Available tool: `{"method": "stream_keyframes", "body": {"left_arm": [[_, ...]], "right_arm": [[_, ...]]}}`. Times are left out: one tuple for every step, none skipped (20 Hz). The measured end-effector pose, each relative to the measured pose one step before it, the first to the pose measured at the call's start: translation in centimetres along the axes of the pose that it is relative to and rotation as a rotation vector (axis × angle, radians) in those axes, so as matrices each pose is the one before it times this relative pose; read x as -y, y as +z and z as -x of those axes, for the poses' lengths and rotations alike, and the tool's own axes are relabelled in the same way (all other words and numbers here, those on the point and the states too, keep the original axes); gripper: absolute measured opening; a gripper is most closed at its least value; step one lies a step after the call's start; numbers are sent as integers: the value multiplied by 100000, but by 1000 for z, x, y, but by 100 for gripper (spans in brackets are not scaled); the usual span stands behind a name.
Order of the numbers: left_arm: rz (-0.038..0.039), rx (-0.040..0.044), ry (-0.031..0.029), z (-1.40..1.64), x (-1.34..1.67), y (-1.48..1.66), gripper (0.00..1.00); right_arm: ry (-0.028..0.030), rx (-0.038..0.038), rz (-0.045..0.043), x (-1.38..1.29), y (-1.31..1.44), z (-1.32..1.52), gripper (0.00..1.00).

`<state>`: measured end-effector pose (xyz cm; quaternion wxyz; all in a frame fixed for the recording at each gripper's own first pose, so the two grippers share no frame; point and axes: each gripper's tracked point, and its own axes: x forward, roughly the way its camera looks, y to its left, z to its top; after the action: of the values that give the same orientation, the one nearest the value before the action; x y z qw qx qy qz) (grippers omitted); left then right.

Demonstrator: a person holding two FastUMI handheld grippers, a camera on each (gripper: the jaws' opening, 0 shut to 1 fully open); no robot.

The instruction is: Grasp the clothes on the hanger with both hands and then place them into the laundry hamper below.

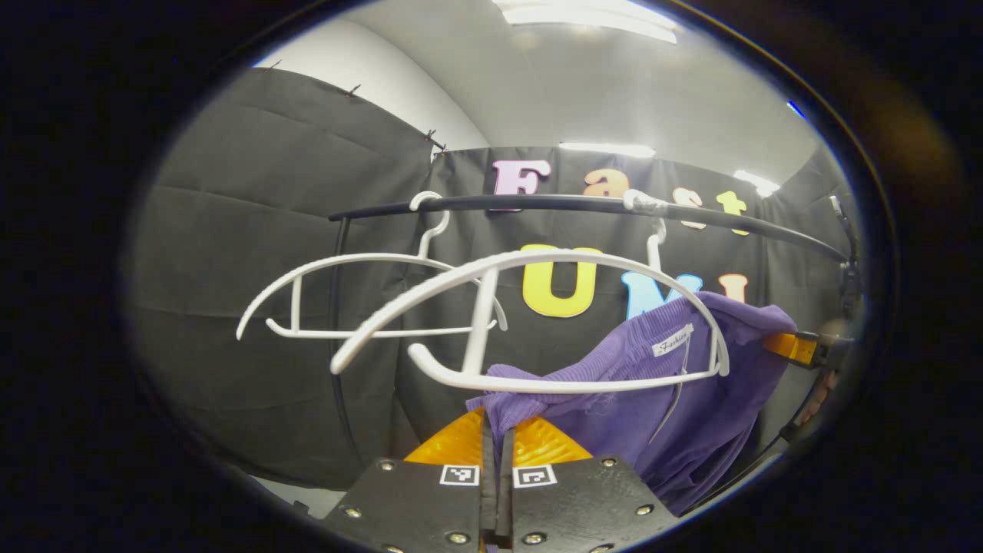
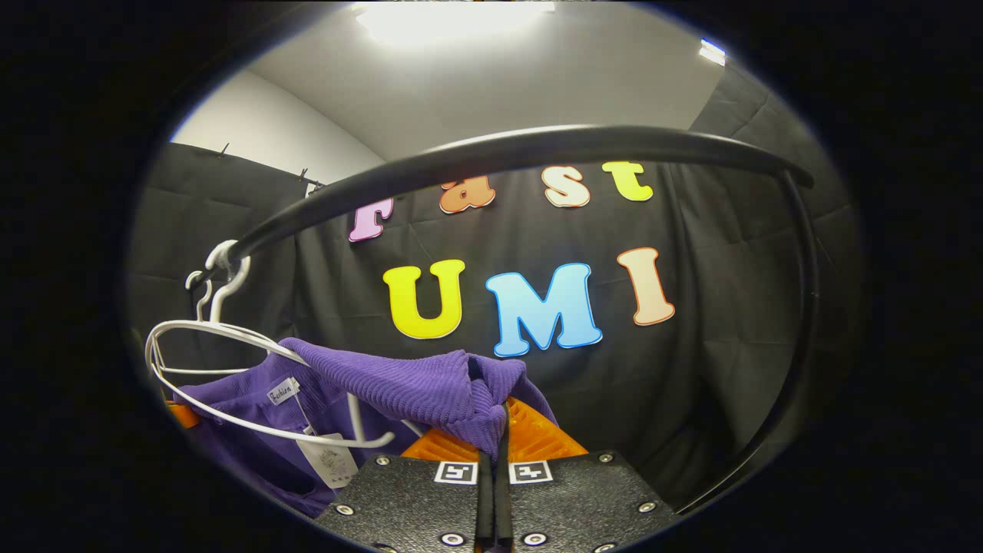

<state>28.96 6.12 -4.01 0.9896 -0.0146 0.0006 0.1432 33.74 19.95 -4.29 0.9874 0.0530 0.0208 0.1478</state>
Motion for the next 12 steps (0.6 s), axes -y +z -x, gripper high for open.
{"method": "stream_keyframes", "body": {"left_arm": [[-141, -129, 334, -344, 768, -446, 1], [-266, -180, 316, -6, 680, -119, 1], [-274, -376, 383, -7, 505, -305, 1], [44, -610, 480, -106, 593, -258, 0], [378, -880, 142, -217, 568, -401, 0], [324, -729, 139, 159, 378, -66, 0], [-418, -1341, -204, -257, 610, -568, 1], [-999, -2147, 437, -328, 570, -709, 1], [-38, -1185, -276, -484, 571, -516, 1], [754, -642, -632, -428, 725, -316, 1], [802, -396, -815, -278, 784, -315, 1], [630, -482, -1185, -692, 860, -563, 1]], "right_arm": [[-177, -313, 652, 806, -356, -509, 0], [-558, 202, 2060, 628, -106, -148, 0], [163, 770, 2152, 455, -154, 4, 1], [877, 1287, 1884, 175, -18, 18, 1], [427, 615, 1424, 82, -198, 11, 0], [716, -499, 1365, 124, -403, -80, 1], [1022, -1482, 1342, 67, -624, -3, 1], [1316, -1036, 647, 32, -379, 93, 1], [793, -268, 264, 193, -295, -55, 0], [38, -358, -110, 320, -246, -77, 0], [-235, -918, -527, 503, -446, -124, 0], [-584, -1434, -1012, 563, -412, -134, 1]]}}
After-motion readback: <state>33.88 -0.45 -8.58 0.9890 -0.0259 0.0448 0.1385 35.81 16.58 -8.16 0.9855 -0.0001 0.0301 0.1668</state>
